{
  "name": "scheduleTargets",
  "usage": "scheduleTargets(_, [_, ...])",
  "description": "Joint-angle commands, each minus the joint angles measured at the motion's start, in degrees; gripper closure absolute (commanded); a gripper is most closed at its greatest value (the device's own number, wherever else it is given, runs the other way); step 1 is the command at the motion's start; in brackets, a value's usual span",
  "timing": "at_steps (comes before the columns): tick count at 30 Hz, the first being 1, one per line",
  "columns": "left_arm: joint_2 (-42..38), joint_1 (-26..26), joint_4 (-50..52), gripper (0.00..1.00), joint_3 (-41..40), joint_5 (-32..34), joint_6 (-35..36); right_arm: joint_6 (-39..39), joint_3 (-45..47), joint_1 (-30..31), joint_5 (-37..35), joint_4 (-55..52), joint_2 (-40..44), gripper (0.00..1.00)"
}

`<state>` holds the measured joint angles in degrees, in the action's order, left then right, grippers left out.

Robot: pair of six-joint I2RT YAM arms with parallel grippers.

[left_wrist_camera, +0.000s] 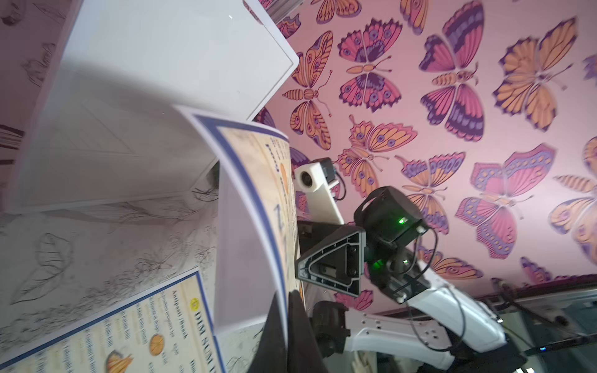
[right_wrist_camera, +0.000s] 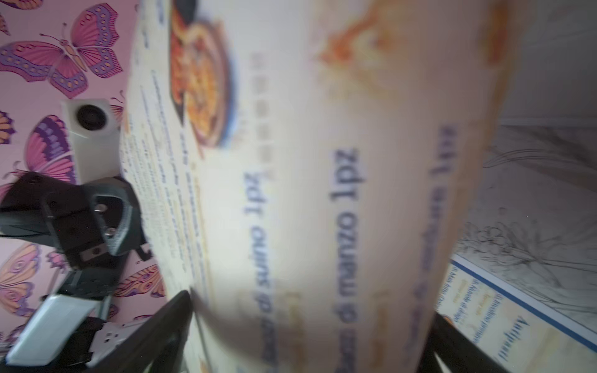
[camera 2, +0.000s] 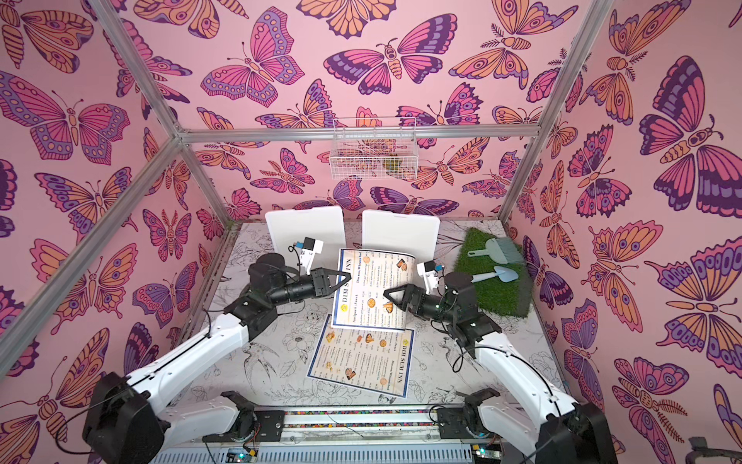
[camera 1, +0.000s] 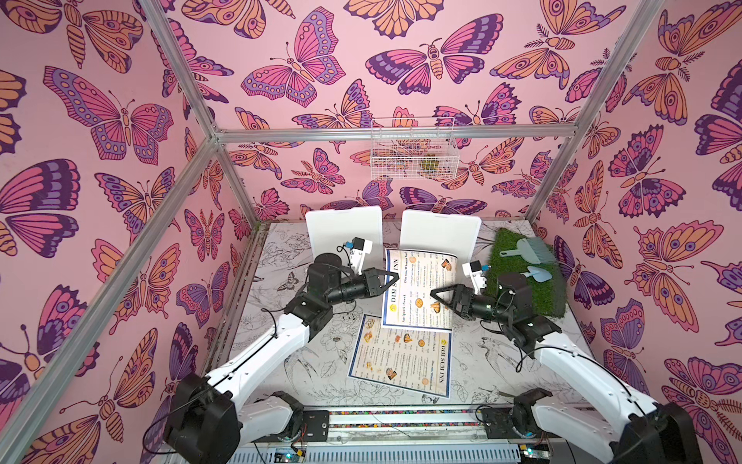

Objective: Insert the menus into the narrow rack
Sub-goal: Pick up the menu from the center of the board.

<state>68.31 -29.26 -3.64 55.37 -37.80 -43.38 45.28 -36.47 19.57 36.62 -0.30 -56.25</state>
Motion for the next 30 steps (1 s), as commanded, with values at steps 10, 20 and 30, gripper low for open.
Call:
scheduleTargets(10, [7.68, -4.59, 72.76, 1.00, 43.47, 25.09, 41.34, -22.93, -14.77, -0.64, -27.81, -20.28, 9.52, 0.01])
scheduleTargets(20, [14.48, -14.97, 85.83, 1.00, 60.64, 41.52, 53.77, -33.79, -25.69, -0.60, -15.50, -19.05, 5.87, 0.11])
scheduleTargets(30, [12.57, -20.11, 85.82, 1.00, 65.19, 50.62, 56.82, -42.43, -31.07, -0.50, 4.60, -13.29, 0.68, 0.01])
